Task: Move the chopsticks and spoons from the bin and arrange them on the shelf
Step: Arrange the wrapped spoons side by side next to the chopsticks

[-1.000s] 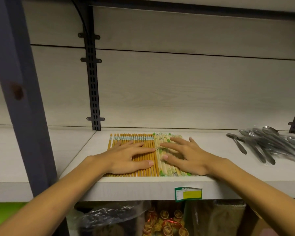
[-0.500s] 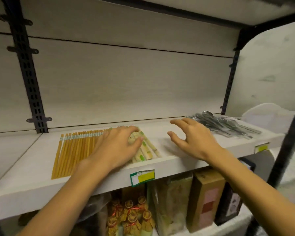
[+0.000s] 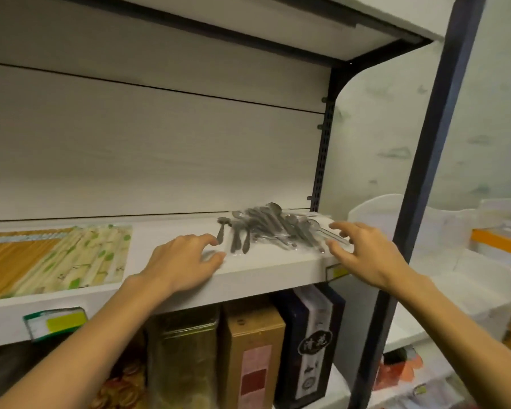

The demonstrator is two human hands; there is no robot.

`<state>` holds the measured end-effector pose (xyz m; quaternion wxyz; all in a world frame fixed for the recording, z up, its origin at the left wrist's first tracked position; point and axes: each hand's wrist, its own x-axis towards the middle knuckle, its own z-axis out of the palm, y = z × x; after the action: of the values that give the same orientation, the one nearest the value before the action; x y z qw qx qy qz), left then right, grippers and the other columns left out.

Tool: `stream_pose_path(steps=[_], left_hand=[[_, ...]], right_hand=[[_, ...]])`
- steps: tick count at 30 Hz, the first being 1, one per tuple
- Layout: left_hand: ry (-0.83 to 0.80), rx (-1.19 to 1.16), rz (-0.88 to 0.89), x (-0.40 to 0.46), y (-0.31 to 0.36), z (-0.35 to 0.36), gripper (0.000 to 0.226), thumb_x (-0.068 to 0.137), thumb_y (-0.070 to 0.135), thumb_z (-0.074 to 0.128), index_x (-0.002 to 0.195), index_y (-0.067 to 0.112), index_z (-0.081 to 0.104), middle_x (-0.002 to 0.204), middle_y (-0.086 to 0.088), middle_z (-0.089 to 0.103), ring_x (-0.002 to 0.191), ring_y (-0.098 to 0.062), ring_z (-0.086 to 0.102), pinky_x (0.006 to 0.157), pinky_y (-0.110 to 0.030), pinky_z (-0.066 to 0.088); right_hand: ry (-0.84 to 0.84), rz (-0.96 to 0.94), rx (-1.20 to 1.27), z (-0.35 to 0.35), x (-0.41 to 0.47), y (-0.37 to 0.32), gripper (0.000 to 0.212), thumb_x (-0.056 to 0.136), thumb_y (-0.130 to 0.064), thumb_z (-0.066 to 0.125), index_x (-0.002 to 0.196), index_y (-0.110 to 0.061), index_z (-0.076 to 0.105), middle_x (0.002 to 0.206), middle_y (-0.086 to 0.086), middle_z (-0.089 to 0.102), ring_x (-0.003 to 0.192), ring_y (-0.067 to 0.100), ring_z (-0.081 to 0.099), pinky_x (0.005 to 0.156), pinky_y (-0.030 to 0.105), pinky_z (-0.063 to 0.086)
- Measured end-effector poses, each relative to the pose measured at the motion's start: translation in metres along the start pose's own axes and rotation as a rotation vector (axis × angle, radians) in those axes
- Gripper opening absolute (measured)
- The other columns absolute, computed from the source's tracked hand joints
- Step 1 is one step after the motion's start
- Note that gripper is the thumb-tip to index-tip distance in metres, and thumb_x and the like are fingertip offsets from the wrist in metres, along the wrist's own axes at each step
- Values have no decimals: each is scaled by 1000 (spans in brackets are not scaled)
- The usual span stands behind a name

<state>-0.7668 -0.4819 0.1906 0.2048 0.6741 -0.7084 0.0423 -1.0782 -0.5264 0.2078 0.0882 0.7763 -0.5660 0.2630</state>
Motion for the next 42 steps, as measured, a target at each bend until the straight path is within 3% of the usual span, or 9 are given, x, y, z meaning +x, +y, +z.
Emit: stream_pose_path(steps=[5,11,16,18,22,27,32,38,42], left_hand=[[-17,-23,-78,30,21,14,43,92,58,44,126,34,53,132,3,57,118,-20,53,78,-32,36],[-94,78,-63,64,26,25,49,90,64,41,130,36,48,128,5,59,112,-21,54,78,-31,39],[-138,90,39,90,26,35,37,87,66,41,98,32,53,98,4,63,92,-20,55,77,-36,48],[-151,93,77,100,28,37,38,89,65,40,95,29,53,92,4,61,88,-19,55,76,-37,49],[-167,110,118,117,30,44,40,90,63,39,98,27,54,96,4,60,90,-20,55,74,-35,48],[-162,175,135,133,40,51,40,89,66,36,95,30,53,96,7,57,90,-20,54,68,-33,39],[-94,224,48,146,40,45,37,89,64,38,107,38,58,105,14,64,102,-18,58,74,-31,39],[-3,184,-25,160,51,51,33,92,58,40,104,35,59,103,11,67,98,-20,60,75,-33,42],[92,138,-60,170,63,59,36,92,61,38,102,33,59,95,11,67,94,-20,61,71,-33,42]], right_hand=[[-32,-10,54,5,25,47,45,93,-47,50,133,-28,53,118,1,65,102,19,61,83,38,53],[-55,-64,142,30,72,55,42,92,-45,52,130,-27,56,115,2,67,101,21,62,85,42,52],[-53,-119,215,54,112,39,37,93,-39,56,124,-21,62,114,3,68,99,21,62,87,39,52],[-76,-155,243,63,126,34,32,92,-37,57,118,-20,66,109,2,70,92,17,64,84,35,52],[-114,-221,234,78,151,24,29,90,-43,59,108,-22,70,94,-4,69,81,13,61,79,32,52],[-154,-256,231,92,167,25,25,87,-43,62,103,-25,71,90,-8,67,79,9,58,78,30,51],[-168,-281,316,93,183,36,15,89,-36,63,94,-26,73,82,-13,66,73,-2,56,77,23,46],[-187,-253,308,96,208,46,24,90,-31,62,108,-17,69,89,-3,69,82,15,62,83,34,53],[-242,-187,316,108,224,43,36,91,-37,59,121,-17,61,96,3,68,91,23,63,85,41,54]])
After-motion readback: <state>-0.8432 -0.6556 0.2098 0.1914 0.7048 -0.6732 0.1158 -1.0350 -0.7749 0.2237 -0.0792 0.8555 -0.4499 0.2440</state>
